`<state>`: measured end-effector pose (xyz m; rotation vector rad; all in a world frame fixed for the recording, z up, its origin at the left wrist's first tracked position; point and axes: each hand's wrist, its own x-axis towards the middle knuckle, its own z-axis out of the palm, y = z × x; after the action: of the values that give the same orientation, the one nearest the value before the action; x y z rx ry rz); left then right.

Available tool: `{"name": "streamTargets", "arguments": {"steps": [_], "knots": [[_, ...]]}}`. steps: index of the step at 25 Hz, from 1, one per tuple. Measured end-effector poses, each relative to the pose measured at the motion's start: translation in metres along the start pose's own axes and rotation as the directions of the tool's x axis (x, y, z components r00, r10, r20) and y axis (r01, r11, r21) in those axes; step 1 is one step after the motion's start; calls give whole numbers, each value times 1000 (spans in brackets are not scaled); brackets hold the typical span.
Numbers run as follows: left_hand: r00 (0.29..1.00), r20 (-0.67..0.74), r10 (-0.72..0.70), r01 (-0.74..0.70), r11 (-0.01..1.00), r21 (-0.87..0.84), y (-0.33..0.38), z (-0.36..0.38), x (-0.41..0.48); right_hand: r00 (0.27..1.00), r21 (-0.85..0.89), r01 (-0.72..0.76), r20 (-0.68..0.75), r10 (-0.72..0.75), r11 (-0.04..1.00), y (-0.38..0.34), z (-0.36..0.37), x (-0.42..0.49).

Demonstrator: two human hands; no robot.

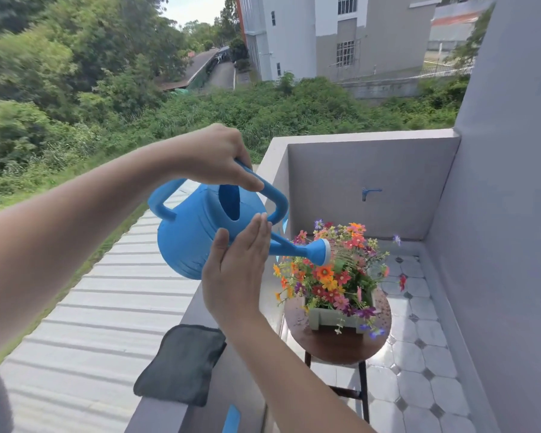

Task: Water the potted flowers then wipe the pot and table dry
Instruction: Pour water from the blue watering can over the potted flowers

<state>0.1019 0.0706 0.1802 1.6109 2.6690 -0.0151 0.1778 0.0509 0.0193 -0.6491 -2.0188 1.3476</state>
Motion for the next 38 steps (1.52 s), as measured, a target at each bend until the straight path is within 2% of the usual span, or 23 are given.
{"name": "streamTargets", "arguments": {"steps": [7,15,19,25,31,38], "knots": [[1000,-29,-8,9,999,31,0,-15,-11,1000,9,22,-3,-22,1000,-15,1,1],[991,96,-93,84,992,92,-18,-13,-43,992,119,-22,129,6,993,-31,21,-38],[986,140,-85,78,995,57,-9,-7,-46,993,114,-41,119,28,993,-27,13,-53],[995,83,-47,49,999,-14,6,-9,-41,1000,25,-12,20,11,1000,-20,-7,-44],[993,12,-114,114,994,-6,2,-18,-54,996,68,51,69,-56,996,-25,-7,-40],[976,118,-181,182,983,3,4,-10,-67,991,134,-20,137,2,991,-29,-3,-69]]}}
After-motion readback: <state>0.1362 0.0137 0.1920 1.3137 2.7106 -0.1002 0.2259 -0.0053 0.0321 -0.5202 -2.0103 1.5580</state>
